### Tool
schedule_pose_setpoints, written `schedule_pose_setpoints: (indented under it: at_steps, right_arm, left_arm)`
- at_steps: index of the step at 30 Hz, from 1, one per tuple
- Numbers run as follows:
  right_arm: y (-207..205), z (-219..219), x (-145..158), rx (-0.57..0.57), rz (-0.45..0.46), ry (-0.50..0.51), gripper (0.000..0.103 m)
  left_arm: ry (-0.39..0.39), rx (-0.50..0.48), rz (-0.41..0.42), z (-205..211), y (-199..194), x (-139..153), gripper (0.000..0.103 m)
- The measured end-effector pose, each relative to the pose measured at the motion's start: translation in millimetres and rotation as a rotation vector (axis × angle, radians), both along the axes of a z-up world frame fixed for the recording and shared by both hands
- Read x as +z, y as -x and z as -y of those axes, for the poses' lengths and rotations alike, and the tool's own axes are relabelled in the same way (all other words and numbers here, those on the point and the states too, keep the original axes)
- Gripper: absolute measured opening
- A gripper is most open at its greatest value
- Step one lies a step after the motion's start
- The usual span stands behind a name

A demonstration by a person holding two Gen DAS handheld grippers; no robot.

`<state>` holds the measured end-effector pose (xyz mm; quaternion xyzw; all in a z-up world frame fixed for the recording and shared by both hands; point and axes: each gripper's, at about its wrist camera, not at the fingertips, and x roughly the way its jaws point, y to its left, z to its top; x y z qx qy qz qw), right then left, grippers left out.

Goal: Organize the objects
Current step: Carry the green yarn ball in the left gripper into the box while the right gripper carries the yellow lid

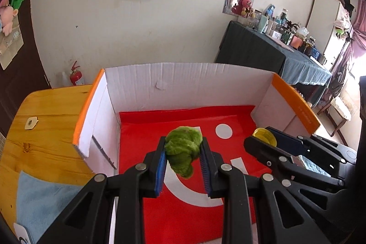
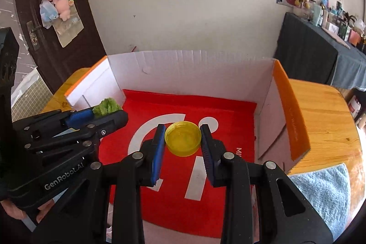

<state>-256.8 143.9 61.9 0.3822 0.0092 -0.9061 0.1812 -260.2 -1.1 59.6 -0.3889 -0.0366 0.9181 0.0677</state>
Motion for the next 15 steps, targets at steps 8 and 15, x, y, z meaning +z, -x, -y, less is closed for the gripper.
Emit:
schedule_pose_setpoints:
  at_steps: [8, 15]
  right_arm:
    - [22.0, 1.2, -17.3, -0.004, 0.067, -0.013, 0.029]
    - [35.8, 0.5, -28.9, -0.009, 0.141, -0.035, 0.029]
  left_arm:
    - [-0.007, 0.004, 0.074, 5.1, 21.4, -21.0, 0.028]
    - [0.007, -0.004, 0.169, 8.4, 36.4, -42.8, 0.028]
